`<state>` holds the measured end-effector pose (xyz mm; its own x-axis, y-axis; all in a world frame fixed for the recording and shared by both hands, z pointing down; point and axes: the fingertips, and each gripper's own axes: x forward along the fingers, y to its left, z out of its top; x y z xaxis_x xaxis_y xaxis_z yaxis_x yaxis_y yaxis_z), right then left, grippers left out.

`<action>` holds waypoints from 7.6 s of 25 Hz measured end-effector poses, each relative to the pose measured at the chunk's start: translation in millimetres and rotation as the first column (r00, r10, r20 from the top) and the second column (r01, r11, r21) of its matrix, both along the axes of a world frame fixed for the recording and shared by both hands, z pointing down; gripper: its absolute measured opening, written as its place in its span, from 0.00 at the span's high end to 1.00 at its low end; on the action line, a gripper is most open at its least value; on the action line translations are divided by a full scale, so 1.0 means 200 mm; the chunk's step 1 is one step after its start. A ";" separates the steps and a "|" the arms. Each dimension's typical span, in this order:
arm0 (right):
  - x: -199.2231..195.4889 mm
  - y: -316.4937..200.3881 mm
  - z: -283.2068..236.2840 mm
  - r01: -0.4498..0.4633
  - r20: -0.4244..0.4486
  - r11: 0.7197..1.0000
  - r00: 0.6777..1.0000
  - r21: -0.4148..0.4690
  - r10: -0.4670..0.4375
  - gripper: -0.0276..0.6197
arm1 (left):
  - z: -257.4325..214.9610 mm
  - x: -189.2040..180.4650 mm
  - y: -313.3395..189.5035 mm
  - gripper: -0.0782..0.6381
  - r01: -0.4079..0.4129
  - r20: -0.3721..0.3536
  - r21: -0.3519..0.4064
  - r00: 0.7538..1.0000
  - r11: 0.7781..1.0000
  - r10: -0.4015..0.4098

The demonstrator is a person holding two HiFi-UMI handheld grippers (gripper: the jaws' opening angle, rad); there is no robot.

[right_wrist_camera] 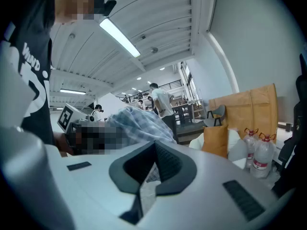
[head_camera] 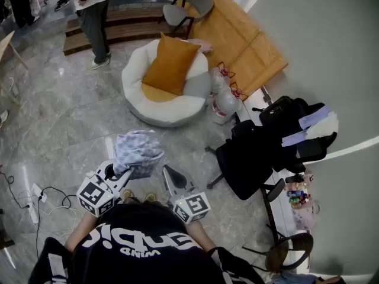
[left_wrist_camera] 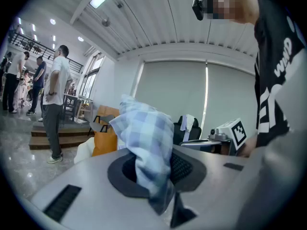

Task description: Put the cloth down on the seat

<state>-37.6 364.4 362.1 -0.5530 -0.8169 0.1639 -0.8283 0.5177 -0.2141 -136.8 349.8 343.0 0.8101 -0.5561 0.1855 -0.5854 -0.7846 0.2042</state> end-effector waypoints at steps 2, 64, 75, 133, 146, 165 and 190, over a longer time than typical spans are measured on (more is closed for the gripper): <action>0.00 0.00 0.00 0.002 0.002 1.000 1.000 -0.001 -0.002 0.93 | 0.00 0.00 0.00 0.78 0.003 -0.002 0.000 1.000 1.000 -0.003; -0.02 -0.39 -0.05 -0.096 0.045 0.995 0.995 0.039 0.094 0.93 | 0.05 -0.13 -0.44 0.78 -0.038 -0.021 -0.021 0.999 0.999 0.038; 0.17 -0.60 -0.03 -0.093 0.045 0.995 0.995 0.022 0.092 0.93 | 0.08 0.03 -0.67 0.78 -0.024 -0.027 -0.041 0.999 0.999 0.023; 0.72 -1.52 0.08 -0.041 0.052 0.999 0.998 0.012 0.040 0.93 | 0.07 0.52 -1.62 0.78 0.064 -0.029 -0.029 0.997 0.998 -0.065; 0.71 -1.97 0.14 -0.066 0.057 0.998 0.996 -0.022 0.067 0.93 | 0.12 0.52 -2.11 0.78 0.038 -0.019 -0.063 0.999 0.997 -0.039; 0.50 -2.55 0.04 -0.120 0.026 0.993 0.992 0.005 0.120 0.93 | 0.06 0.38 -2.69 0.78 -0.066 -0.048 -0.052 0.997 0.996 0.064; 0.89 -2.92 0.08 -0.121 0.026 0.993 0.992 0.002 0.121 0.93 | 0.05 0.75 -3.06 0.78 -0.045 -0.055 -0.051 0.998 0.998 0.042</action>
<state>139.6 -220.1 377.9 -0.4537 -0.8788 0.1480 -0.8793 0.4145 -0.2346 12.5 -261.6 353.0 0.8428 -0.5111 0.1686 -0.5381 -0.7965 0.2756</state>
